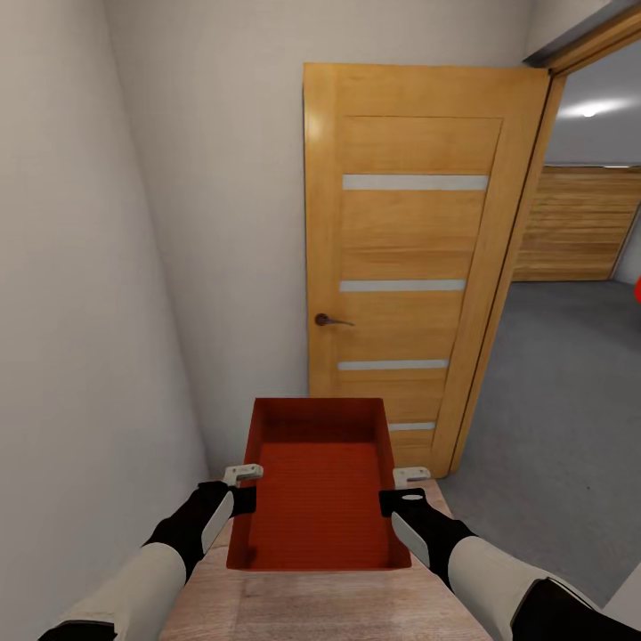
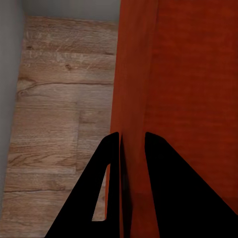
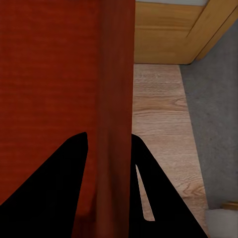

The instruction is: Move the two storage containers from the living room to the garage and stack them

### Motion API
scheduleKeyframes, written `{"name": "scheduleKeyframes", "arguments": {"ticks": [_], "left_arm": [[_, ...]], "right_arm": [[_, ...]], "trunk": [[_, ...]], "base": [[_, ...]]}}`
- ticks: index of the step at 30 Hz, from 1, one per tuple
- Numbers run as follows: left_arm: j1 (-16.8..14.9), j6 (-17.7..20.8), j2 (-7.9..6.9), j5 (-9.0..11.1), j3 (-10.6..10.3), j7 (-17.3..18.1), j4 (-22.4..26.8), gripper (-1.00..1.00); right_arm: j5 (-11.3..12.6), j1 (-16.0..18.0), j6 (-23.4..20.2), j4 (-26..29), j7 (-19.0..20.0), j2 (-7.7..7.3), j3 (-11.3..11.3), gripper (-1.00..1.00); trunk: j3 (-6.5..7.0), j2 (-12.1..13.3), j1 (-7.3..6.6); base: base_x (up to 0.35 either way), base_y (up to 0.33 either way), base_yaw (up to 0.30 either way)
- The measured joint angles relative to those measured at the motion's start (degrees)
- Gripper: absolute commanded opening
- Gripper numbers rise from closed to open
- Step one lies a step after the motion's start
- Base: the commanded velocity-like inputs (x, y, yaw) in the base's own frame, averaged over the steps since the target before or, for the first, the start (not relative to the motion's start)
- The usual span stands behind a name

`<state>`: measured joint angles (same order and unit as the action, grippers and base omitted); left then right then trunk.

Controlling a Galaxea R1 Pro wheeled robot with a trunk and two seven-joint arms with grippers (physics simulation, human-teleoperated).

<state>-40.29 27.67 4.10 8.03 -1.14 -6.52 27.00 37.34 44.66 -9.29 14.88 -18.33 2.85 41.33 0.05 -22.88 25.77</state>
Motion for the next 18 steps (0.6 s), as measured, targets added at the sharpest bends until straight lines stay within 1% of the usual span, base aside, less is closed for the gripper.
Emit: {"name": "scheduleKeyframes", "arguments": {"ticks": [15,18], "left_arm": [[0.00,0.00,0.00,0.00,-0.01,0.00,0.00,-1.00],[0.00,-0.01,0.00,-0.01,-0.02,0.00,-0.01,-1.00]], "right_arm": [[-0.02,0.00,-0.03,0.02,-0.02,0.00,-0.01,-1.00],[0.03,0.00,0.05,-0.03,0.03,0.00,-0.01,-1.00]], "trunk": [[0.00,0.00,0.00],[0.00,0.00,0.00]], "base": [[0.000,0.000,0.000],[0.000,0.000,-0.085]]}}
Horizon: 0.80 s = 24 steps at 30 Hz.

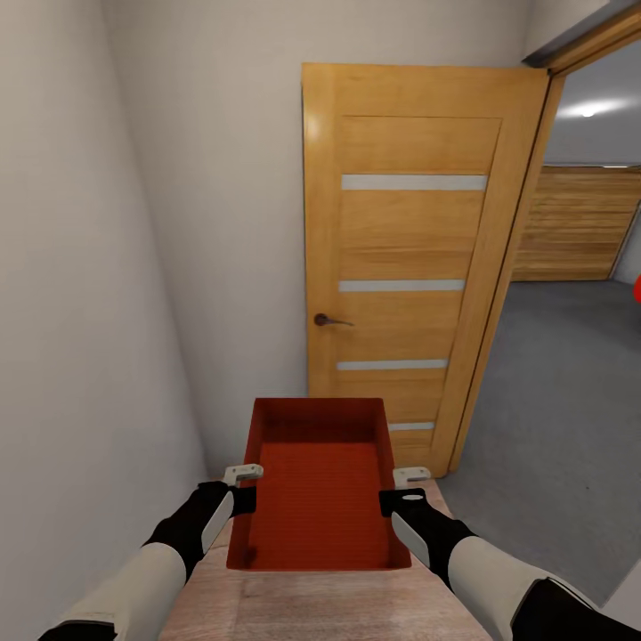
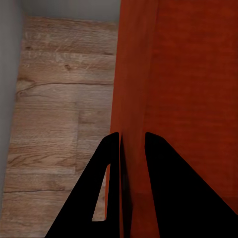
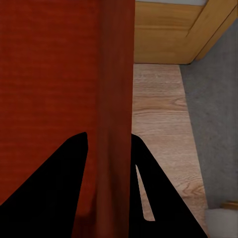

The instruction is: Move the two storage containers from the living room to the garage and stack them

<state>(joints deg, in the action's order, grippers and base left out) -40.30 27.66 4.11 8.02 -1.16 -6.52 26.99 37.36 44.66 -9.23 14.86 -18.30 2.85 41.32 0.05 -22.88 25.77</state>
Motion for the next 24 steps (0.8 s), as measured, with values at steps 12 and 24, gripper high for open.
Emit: {"name": "scheduleKeyframes", "arguments": {"ticks": [12,24], "left_arm": [[-0.03,0.02,0.01,-0.04,-0.04,-0.13,0.00,-1.00],[-0.02,0.09,-0.04,0.11,-0.09,-0.12,-0.01,-1.00]], "right_arm": [[-0.06,-0.01,-0.09,-0.01,-0.33,0.12,-0.04,-1.00],[-0.07,-0.01,-0.18,0.01,-0.24,0.11,-0.04,-1.00]], "trunk": [[0.00,0.00,0.00],[0.00,-0.01,-0.02]], "base": [[0.000,0.000,-0.252],[0.075,0.060,-0.277]]}}
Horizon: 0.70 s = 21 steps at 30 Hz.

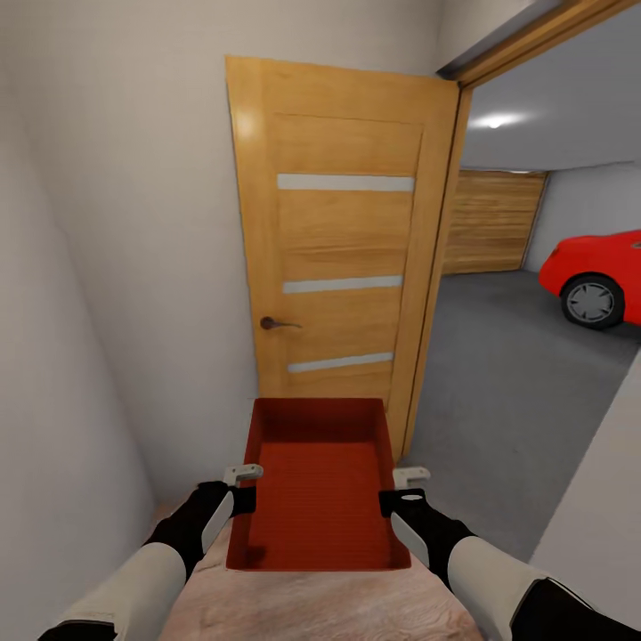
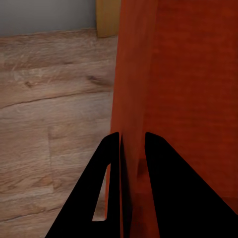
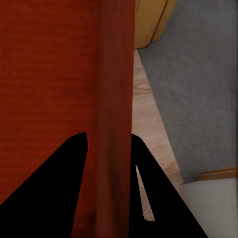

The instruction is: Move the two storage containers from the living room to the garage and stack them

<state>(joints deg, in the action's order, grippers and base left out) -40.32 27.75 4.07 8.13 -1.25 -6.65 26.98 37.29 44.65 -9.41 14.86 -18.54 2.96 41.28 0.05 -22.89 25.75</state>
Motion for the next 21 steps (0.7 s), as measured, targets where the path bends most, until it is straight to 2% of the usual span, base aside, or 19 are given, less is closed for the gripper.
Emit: {"name": "scheduleKeyframes", "arguments": {"ticks": [21], "left_arm": [[0.00,0.01,-0.02,0.02,-0.01,0.00,0.00,-1.00]], "right_arm": [[-0.01,0.00,-0.03,0.01,-0.06,0.02,0.00,-1.00]], "trunk": [[0.00,0.00,0.00]], "base": [[0.247,0.198,-0.277]]}}
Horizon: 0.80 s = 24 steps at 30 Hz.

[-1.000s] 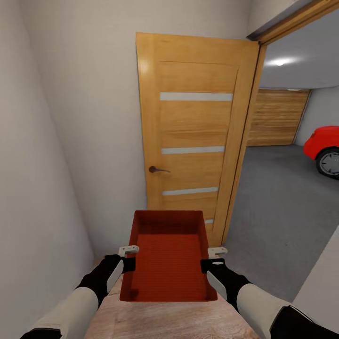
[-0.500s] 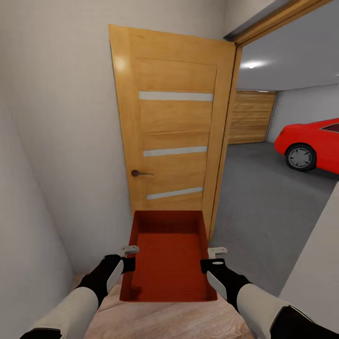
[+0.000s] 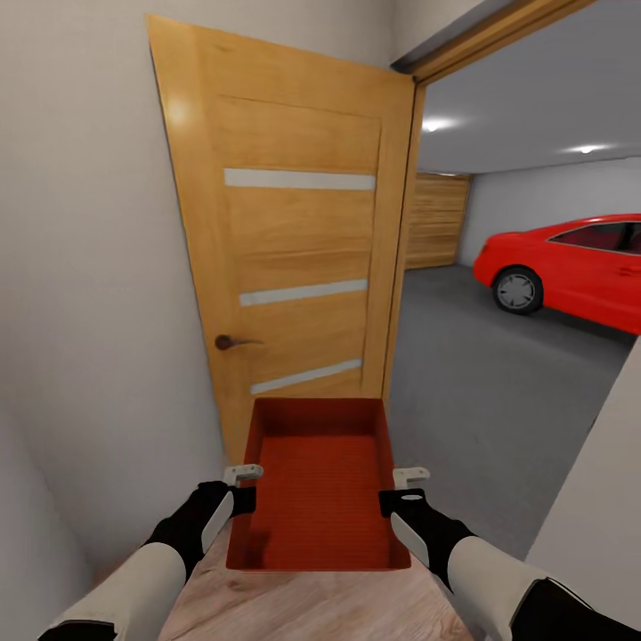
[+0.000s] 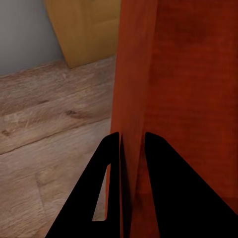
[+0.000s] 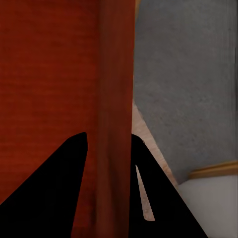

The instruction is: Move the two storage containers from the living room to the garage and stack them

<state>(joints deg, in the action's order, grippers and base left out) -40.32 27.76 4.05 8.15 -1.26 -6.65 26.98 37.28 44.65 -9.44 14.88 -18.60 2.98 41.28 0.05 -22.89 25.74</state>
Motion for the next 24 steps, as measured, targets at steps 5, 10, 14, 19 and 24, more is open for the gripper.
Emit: {"name": "scheduleKeyframes", "arguments": {"ticks": [5,10,14,19,24], "left_arm": [[0.00,0.00,0.00,0.01,0.00,0.00,0.00,-1.00],[0.00,0.00,0.00,0.00,0.00,0.00,0.00,-1.00],[0.00,0.00,0.00,0.00,0.00,0.00,0.00,-1.00],[0.00,0.00,0.00,0.01,0.00,0.00,0.00,-1.00],[0.00,0.00,0.00,0.01,0.00,0.00,0.00,-1.00]], "right_arm": [[-0.01,0.00,-0.04,0.03,-0.03,0.00,0.00,-1.00],[-0.04,0.00,-0.02,0.02,0.00,0.00,-0.02,-1.00],[-0.03,0.00,-0.01,0.00,0.00,0.00,-0.02,-1.00],[-0.02,0.00,-0.04,0.03,-0.03,0.00,0.00,-1.00],[-0.05,0.00,-0.03,0.02,-0.01,0.00,-0.03,-1.00]], "trunk": [[0.00,0.00,0.00],[0.00,0.00,0.00],[0.00,0.00,0.00],[0.00,0.00,0.00],[0.00,0.00,0.00]], "base": [[0.250,0.193,-0.277],[0.250,0.192,-0.277],[0.250,0.190,-0.277],[0.249,0.188,-0.277],[0.249,0.185,-0.277]]}}
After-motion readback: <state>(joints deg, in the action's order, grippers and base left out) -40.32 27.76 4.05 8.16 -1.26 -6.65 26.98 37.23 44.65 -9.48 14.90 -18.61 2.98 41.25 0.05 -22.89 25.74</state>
